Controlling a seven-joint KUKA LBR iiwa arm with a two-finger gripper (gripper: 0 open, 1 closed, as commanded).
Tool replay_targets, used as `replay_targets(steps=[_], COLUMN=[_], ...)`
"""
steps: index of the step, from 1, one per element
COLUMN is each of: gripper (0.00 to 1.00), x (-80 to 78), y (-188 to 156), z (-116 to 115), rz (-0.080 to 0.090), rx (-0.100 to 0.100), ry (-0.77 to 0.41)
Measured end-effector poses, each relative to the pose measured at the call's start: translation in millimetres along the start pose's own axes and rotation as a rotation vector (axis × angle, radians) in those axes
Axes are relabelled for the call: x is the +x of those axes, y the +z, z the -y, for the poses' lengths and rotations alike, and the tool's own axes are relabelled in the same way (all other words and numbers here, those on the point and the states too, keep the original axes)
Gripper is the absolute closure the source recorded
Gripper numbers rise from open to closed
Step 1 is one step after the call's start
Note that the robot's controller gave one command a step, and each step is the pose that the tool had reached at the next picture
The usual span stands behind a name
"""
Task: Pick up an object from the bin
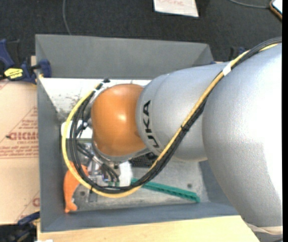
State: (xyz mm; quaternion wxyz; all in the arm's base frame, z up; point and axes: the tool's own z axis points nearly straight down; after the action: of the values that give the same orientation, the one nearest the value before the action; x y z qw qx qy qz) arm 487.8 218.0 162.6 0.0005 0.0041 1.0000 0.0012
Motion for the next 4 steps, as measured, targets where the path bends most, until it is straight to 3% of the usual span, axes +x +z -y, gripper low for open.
replay_targets(steps=[1, 2, 3, 4], gripper=[0.00, 0.00, 0.00, 0.00], x=[0.0, -1.2, 5.0, 4.0], y=[0, 57, 55, 78], z=[0, 3, 0, 1], rz=[0.000, 0.002, 0.003, 0.012], rx=[0.000, 0.000, -0.003, 0.000], ry=[0.000, -0.285, -0.078, -0.310])
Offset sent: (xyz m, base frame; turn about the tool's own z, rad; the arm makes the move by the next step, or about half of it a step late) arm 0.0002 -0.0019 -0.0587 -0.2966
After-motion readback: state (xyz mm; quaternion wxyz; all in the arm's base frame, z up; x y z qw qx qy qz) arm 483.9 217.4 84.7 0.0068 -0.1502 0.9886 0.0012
